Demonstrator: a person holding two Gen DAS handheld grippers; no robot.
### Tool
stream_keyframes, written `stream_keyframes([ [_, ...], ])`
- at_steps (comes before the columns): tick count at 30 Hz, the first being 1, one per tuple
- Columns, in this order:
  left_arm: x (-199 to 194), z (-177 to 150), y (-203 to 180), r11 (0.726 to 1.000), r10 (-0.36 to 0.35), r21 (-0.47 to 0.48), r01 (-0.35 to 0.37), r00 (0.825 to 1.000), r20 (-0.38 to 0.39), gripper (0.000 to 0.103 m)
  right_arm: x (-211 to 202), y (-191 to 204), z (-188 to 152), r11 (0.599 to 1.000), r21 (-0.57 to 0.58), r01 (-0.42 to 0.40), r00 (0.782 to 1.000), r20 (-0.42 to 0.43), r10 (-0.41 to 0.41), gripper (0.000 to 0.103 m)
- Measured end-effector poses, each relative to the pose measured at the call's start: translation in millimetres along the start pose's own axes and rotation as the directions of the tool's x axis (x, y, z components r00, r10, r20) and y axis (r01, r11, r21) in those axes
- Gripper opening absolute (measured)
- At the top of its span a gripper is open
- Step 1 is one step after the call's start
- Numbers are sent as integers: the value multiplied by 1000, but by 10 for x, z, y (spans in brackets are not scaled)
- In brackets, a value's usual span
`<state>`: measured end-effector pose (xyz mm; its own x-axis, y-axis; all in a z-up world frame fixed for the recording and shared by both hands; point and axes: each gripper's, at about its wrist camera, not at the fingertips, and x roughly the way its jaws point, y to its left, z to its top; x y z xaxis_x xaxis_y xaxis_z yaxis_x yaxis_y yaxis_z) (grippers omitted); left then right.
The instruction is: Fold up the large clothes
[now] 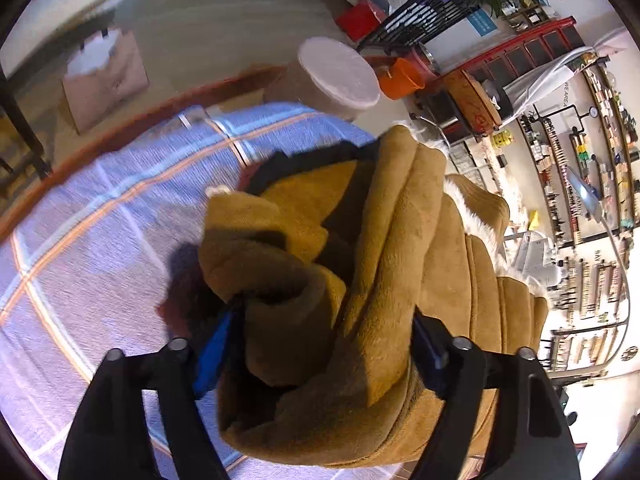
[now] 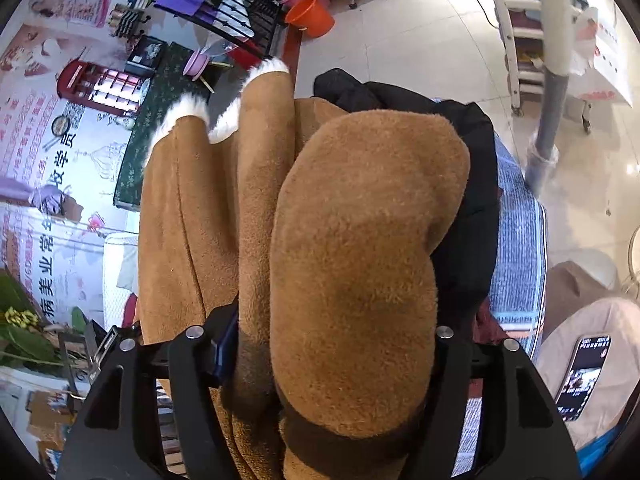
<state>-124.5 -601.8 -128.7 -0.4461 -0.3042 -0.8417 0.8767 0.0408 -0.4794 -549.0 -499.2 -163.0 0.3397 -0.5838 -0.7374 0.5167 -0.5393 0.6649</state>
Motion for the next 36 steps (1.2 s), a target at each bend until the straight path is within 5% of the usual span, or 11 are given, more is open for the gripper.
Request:
stream_keyframes([
  [6, -496, 22, -60, 988, 99, 110, -109, 991, 94, 78, -58, 31, 43, 998, 51, -26, 998, -54, 28, 81],
  [9, -874, 50, 7, 978, 180, 64, -196, 962, 204, 81, -163, 97, 25, 999, 50, -3, 997, -75, 7, 81],
  [14, -1438, 21, 68, 976, 205, 14, -219, 932, 299, 83, -365, 249, 32, 996, 22, 84, 993, -81, -82, 81],
  [21, -1469, -492, -363, 893, 357, 166, -419, 882, 309, 96, -1051, 463, 55, 961, -46, 273, 955, 129, -266, 86],
  [23, -1401, -671, -516, 865, 375, 216, -453, 869, 323, 97, -1134, 674, -17, 927, -157, 340, 935, 160, -315, 96],
  [28, -1088, -1178, -975, 752, 437, 327, -572, 805, 401, 97, -864, 1334, -572, 764, -508, 398, 910, 114, -398, 97],
  [30, -983, -1284, -1104, 726, 452, 381, -572, 815, 363, 97, -779, 1533, -824, 674, -593, 441, 884, 159, -439, 97],
  [32, -945, -1355, -1152, 734, 440, 410, -542, 839, 321, 97, -700, 1692, -1045, 585, -655, 478, 858, 205, -472, 97],
  [36, -962, -1529, -1249, 702, 464, 438, -562, 827, 319, 97, -695, 1804, -1253, 544, -698, 465, 860, 210, -465, 97],
])
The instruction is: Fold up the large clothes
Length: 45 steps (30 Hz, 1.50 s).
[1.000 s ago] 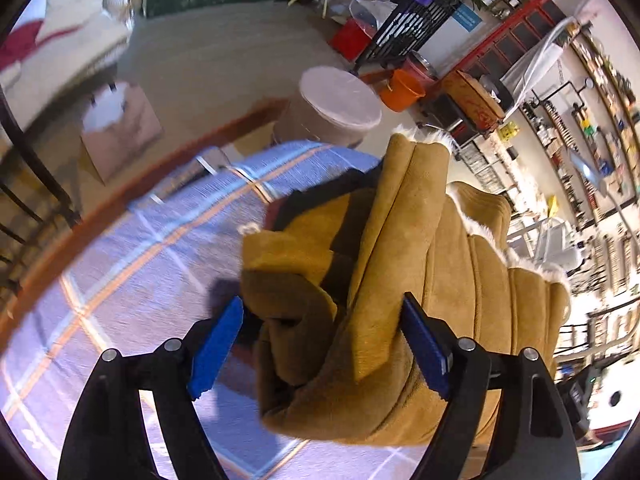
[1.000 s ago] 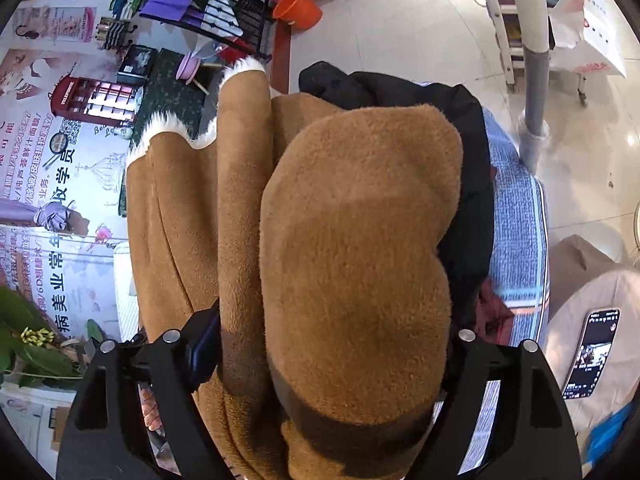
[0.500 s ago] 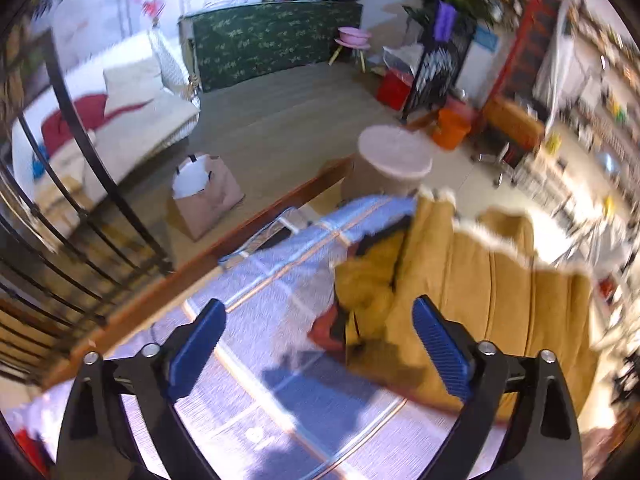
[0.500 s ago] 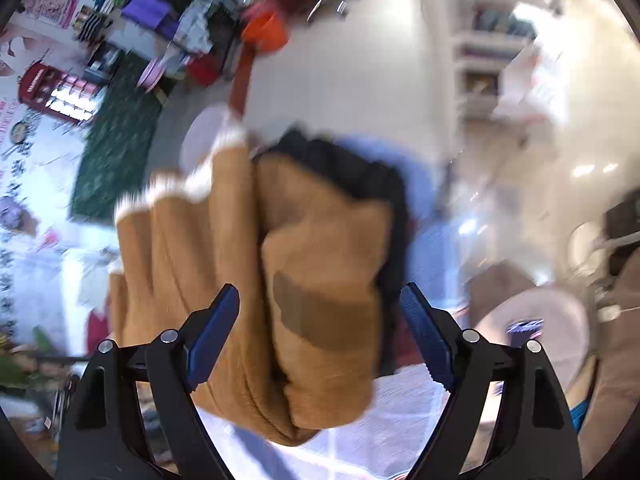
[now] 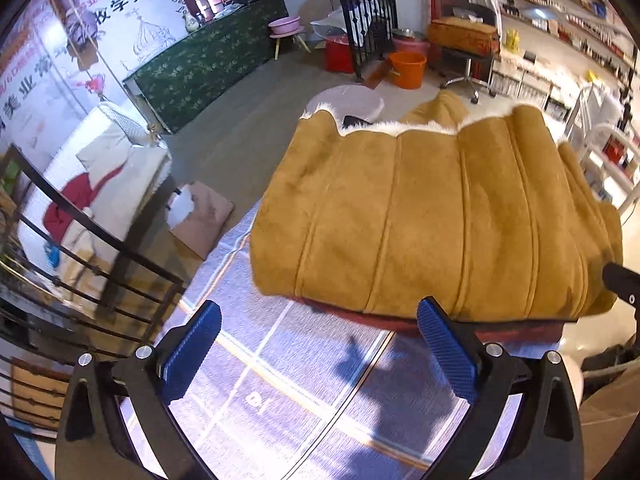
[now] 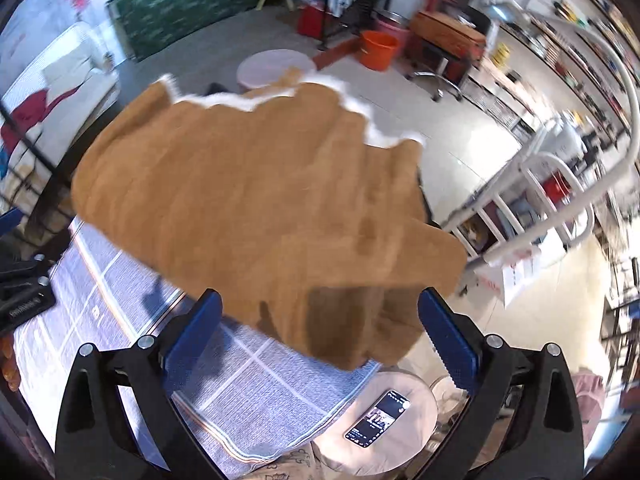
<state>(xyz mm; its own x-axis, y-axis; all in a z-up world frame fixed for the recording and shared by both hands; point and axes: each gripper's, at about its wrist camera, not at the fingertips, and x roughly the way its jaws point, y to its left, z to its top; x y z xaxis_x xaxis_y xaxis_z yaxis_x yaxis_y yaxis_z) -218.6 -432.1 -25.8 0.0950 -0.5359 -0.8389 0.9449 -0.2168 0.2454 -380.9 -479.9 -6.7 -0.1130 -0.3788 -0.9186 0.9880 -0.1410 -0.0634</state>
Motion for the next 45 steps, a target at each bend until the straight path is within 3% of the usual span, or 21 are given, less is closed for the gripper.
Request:
stream_keyframes([
  [21, -254, -135, -220, 996, 5, 84, 1, 998, -70, 97, -189, 152, 14, 1000, -11, 3, 1000, 1, -3, 97],
  [45, -143, -140, -215, 998, -32, 56, 39, 992, -120, 97, -114, 212, 4, 1000, -27, 8, 1000, -20, -9, 97],
])
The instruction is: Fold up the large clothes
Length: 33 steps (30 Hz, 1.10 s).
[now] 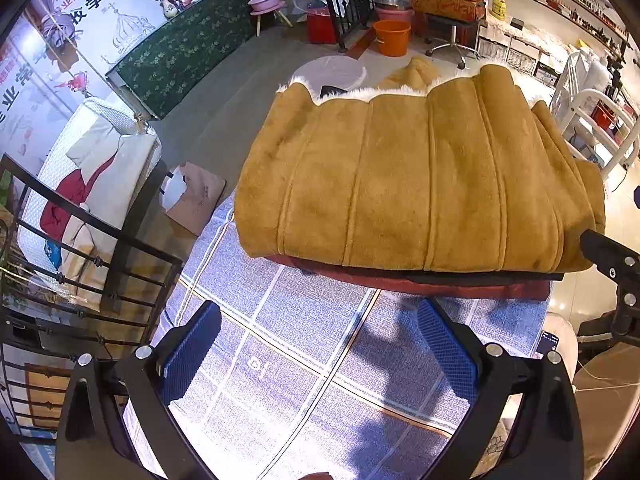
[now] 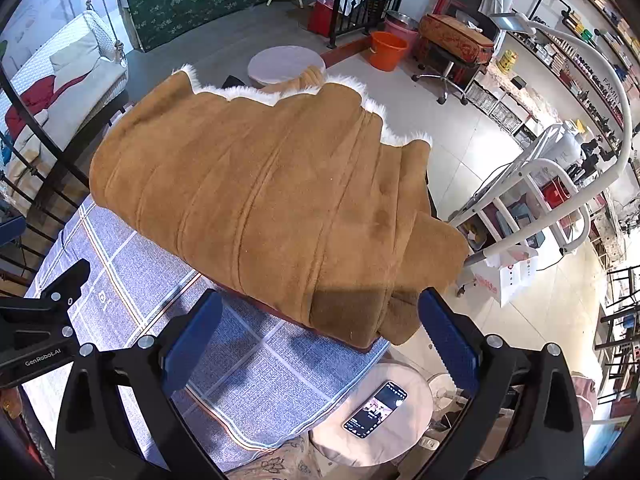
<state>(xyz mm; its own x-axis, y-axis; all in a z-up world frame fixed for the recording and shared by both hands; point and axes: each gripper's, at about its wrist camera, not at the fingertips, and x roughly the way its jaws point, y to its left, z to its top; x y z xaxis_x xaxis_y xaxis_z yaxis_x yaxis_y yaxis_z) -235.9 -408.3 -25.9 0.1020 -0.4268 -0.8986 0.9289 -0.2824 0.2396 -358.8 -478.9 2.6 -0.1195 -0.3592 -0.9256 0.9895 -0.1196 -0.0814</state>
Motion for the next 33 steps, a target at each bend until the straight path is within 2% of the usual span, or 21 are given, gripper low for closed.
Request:
stream_keyframes([
  [33, 71, -101, 21, 1000, 3, 3, -3, 1000, -20, 97, 34, -16, -46, 1000, 0, -6, 1000, -4, 6, 97],
])
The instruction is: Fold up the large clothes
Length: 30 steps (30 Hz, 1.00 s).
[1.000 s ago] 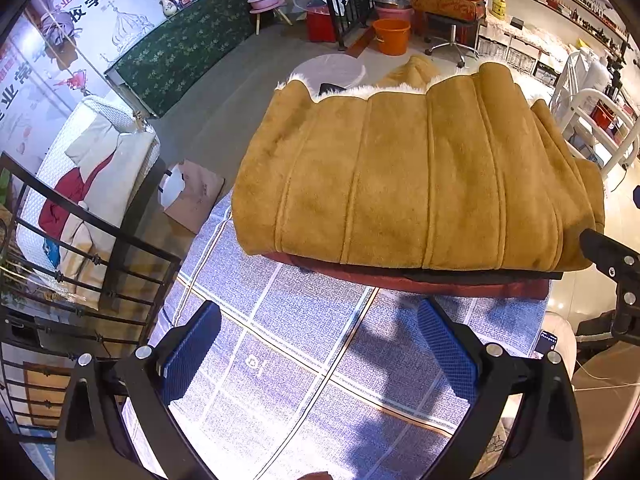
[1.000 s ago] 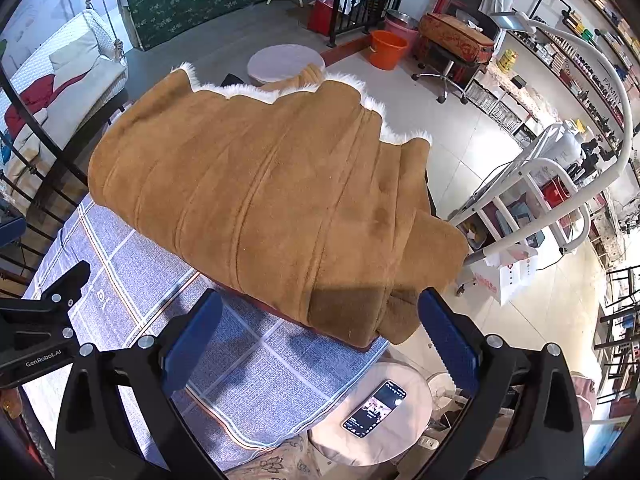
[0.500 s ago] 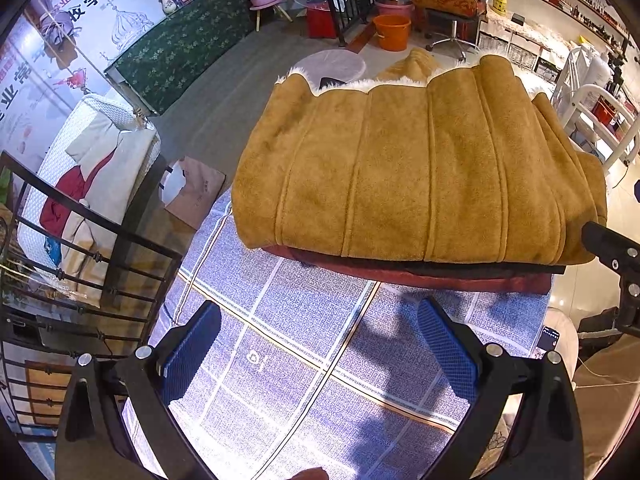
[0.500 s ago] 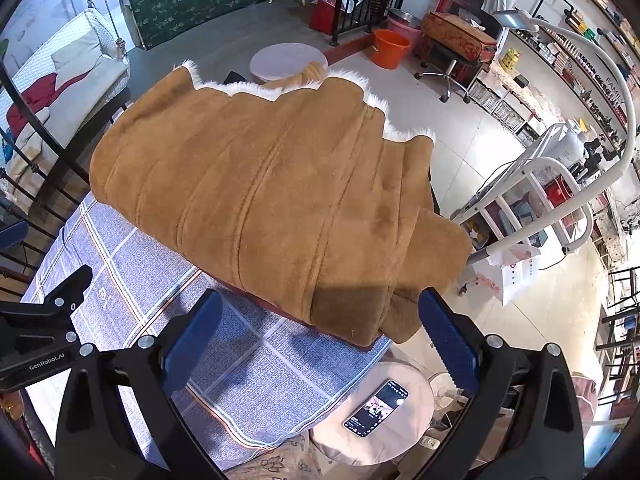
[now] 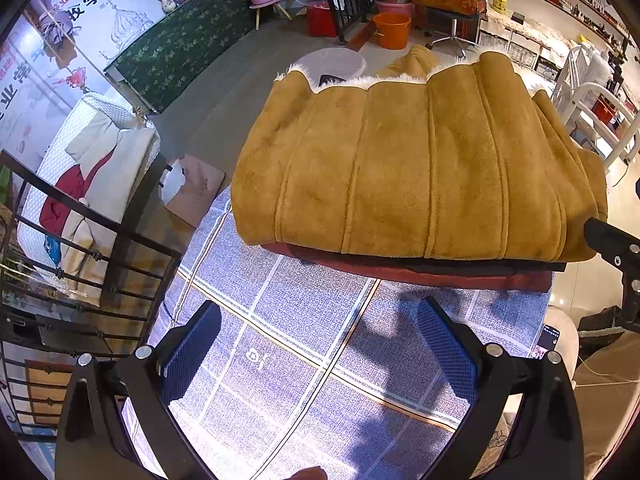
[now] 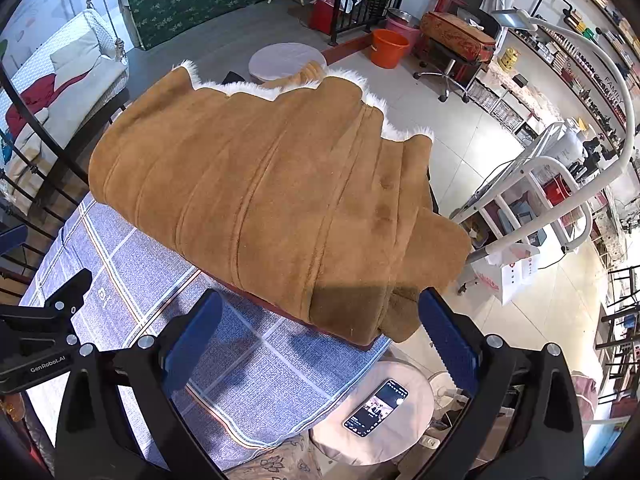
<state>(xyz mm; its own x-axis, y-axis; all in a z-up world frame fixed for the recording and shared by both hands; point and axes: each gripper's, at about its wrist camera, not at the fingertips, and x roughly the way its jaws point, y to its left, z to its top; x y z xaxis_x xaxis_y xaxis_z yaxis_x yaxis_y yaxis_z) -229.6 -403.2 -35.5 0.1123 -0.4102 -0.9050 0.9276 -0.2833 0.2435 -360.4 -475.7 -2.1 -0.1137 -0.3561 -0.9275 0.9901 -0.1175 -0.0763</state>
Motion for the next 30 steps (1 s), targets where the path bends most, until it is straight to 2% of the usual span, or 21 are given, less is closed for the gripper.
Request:
stream_keyframes([
  [30, -20, 1, -21, 1000, -1, 16, 1, 1000, -6, 97, 15, -47, -50, 1000, 7, 15, 1000, -12, -15, 97],
])
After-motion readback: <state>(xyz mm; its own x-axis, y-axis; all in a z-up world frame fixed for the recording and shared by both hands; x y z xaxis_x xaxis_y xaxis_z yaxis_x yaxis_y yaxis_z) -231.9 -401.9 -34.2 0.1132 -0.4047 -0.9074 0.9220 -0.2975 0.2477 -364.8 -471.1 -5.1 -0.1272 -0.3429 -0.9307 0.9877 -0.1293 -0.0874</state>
